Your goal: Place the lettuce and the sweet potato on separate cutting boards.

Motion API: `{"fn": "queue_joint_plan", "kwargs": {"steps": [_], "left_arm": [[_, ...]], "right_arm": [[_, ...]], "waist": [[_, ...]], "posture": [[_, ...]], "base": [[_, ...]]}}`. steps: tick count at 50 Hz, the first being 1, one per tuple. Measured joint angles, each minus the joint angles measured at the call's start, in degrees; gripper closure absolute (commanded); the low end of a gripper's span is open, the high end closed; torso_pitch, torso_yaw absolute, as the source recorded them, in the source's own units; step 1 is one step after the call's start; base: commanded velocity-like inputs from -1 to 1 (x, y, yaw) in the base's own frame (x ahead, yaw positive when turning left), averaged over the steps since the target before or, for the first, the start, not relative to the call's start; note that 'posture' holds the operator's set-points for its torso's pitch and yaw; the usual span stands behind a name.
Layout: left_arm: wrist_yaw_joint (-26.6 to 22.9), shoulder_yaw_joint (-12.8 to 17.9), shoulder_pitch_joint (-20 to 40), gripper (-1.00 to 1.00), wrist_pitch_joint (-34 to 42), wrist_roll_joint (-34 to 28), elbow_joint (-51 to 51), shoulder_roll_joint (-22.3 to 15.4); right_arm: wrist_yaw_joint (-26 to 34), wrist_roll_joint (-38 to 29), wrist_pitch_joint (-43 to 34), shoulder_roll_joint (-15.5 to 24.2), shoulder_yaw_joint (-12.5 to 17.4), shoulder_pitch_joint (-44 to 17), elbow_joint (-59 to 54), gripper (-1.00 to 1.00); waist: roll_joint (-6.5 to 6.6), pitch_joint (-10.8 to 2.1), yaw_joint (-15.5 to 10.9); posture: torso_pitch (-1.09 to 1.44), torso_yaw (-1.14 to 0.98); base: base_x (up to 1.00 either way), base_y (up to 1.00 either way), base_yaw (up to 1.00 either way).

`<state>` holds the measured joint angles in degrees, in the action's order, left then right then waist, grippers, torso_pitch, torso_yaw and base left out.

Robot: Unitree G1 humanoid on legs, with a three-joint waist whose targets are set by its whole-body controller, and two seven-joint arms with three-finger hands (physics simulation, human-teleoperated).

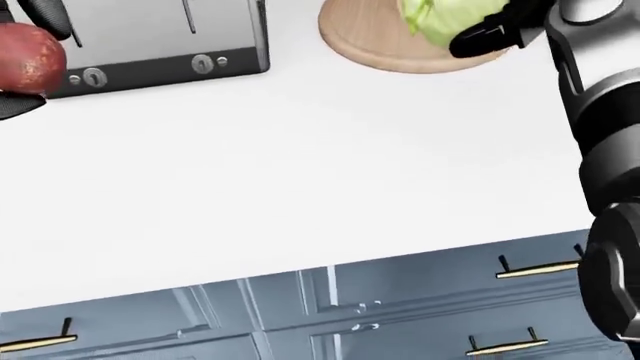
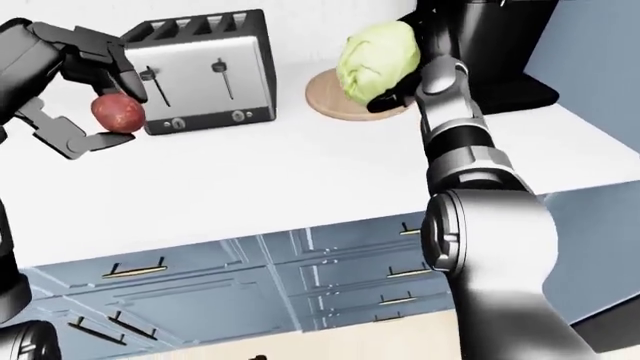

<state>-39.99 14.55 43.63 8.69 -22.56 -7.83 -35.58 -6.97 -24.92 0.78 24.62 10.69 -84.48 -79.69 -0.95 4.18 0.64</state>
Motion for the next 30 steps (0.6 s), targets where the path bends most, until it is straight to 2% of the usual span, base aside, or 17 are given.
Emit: {"fn": "queue_joint_plan", "kwargs": {"steps": [1,3,7,11,16,17,19,20,24,30], "left_arm": [[0.0,-0.1,-0.1,1.00,0.0,0.0,0.0,0.1],[-0.1,-0.6,-0.9,1.00,-0.1,-0.2,0.7,0.6],[-0.3,-0.8,-1.3,1.00,0.0,-0.7,1.4,0.9],[0.0,-0.5,-1.2,1.00,-0.5,-0.7,0.7,1.1],[0.1,-0.4,-1.1,1.00,-0.8,-0.7,0.4,1.2],[0.1,-0.4,-1.0,1.00,-0.8,-0.7,0.3,1.1],[0.2,-0.1,-0.8,1.00,-0.9,-0.7,0.0,1.0],[0.3,0.2,-0.8,1.00,-0.8,-0.7,0.0,0.8],[-0.1,0.5,-2.2,1.00,0.1,-1.2,1.5,1.0],[-0.2,0.6,-2.0,1.00,0.2,-1.2,0.4,1.0]], "right_arm": [[0.2,0.1,-0.1,0.0,0.0,0.0,-0.1,1.00],[0.5,0.0,-0.4,0.0,-0.3,0.2,-0.5,1.00],[0.9,-0.4,0.0,0.0,-0.8,0.0,-0.1,1.00],[0.8,-0.5,0.8,-0.1,-0.6,-0.4,0.6,1.00],[0.7,-0.8,1.3,-0.2,-0.9,-0.6,0.8,1.00],[0.9,-1.1,1.3,-0.2,-1.1,-0.5,0.9,1.00],[1.1,-1.4,1.5,-0.3,-1.3,-0.6,1.1,1.00],[1.1,-1.5,1.6,-0.7,-1.1,-0.8,1.3,1.00],[2.0,-0.7,1.0,-2.3,-0.7,0.5,-0.2,1.00],[1.1,0.9,-1.2,-1.4,0.4,0.2,0.0,1.00]], "waist": [[0.13,0.11,0.2],[0.21,-1.02,0.2],[0.18,-2.05,0.9],[1.22,-1.80,1.5],[3.32,-1.22,1.9],[4.03,-1.16,1.9],[6.36,-1.17,1.8],[7.45,-1.65,1.2],[6.21,-1.24,-0.1],[3.09,-1.48,-1.0]], "posture": [[0.00,0.00],[0.00,0.00],[0.00,0.00],[0.00,0.00],[0.00,0.00],[0.00,0.00],[0.00,0.00],[0.00,0.00],[0.00,0.00],[0.00,0.00]], "base": [[0.06,0.15,0.00],[0.17,0.39,0.00],[0.22,0.44,0.00],[0.37,0.33,0.00],[0.41,0.20,0.00],[0.22,0.00,0.00],[0.19,0.00,0.00],[0.20,0.00,0.00],[0.19,0.00,0.00],[0.16,0.00,0.00]]}}
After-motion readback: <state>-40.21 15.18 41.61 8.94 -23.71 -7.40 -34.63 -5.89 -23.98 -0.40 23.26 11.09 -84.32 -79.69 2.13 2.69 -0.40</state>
